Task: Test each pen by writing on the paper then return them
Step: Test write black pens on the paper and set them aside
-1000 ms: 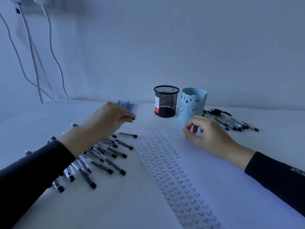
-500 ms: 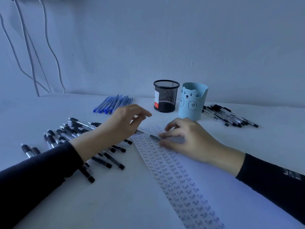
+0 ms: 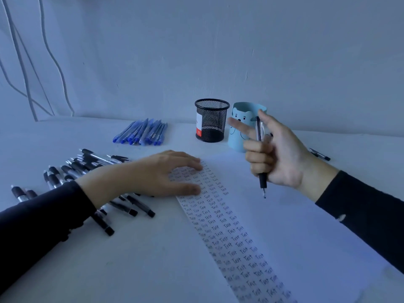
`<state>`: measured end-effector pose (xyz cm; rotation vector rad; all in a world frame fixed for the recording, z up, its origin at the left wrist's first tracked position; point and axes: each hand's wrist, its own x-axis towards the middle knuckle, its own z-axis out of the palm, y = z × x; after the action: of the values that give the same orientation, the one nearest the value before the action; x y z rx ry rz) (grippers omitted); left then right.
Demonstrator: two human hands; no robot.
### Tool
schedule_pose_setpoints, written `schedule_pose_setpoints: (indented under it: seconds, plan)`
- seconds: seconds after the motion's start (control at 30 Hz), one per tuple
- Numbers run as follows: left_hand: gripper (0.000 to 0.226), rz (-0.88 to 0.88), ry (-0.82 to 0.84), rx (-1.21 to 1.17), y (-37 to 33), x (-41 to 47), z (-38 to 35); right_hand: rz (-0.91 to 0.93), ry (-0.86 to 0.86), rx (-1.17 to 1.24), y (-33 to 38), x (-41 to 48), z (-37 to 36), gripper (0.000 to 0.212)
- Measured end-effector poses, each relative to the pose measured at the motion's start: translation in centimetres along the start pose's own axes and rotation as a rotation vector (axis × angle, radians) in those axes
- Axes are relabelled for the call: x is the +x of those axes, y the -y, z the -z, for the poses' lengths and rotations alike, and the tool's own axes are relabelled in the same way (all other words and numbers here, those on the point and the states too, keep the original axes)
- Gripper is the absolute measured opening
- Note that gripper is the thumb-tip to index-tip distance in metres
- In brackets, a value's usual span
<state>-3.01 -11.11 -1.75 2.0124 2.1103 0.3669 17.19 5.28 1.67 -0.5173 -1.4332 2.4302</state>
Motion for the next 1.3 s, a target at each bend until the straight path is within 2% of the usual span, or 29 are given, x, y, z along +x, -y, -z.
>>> schedule_pose_setpoints:
  seconds: [0.07,0.17,0.33,0.4,0.47,0.57,0.77,0.93,1.0,1.13,1.3]
  plan:
    - [0.068,0.004,0.009,0.012,-0.1,0.0,0.1,-0.003,0.029,0.066,0.1,-0.2,-0.1,0.057]
    - [0.071,0.015,0.014,0.033,0.0,0.0,0.1,0.02,-0.028,0.123,0.1,-0.2,-0.3,0.056]
    - [0.07,0.023,-0.009,0.042,0.3,0.1,0.0,0.107,-0.06,-0.069,-0.1,0.1,-0.7,0.042]
    - [0.068,0.037,-0.006,0.017,0.4,0.1,0.1,0.106,-0.026,-0.029,-0.4,0.3,-0.6,0.034]
    - [0.069,0.049,0.013,0.014,0.6,0.1,0.2,0.049,0.006,-0.037,-0.6,0.3,-0.2,0.045]
    - [0.071,0.057,0.027,0.027,0.7,0.1,0.3,0.003,0.003,-0.229,-0.9,0.3,0.3,0.06]
    - [0.073,0.065,0.026,0.041,0.6,0.1,0.3,0.021,0.092,-0.352,-1.8,0.1,-0.1,0.036]
    - [0.073,0.051,0.023,0.042,0.8,0.2,0.1,0.199,-0.046,-0.761,-2.8,0.3,-0.1,0.006]
    - [0.073,0.05,0.023,0.044,0.9,0.2,0.1,0.222,-0.055,-0.838,-2.9,0.2,-0.2,0.004]
    - [0.072,0.045,0.022,0.04,0.8,0.1,0.1,0.232,-0.027,-0.962,-3.4,-0.1,-0.7,0.018]
    - [0.074,0.049,0.018,0.018,0.8,0.1,0.2,0.273,-0.188,-0.973,-4.8,0.4,-1.1,0.042]
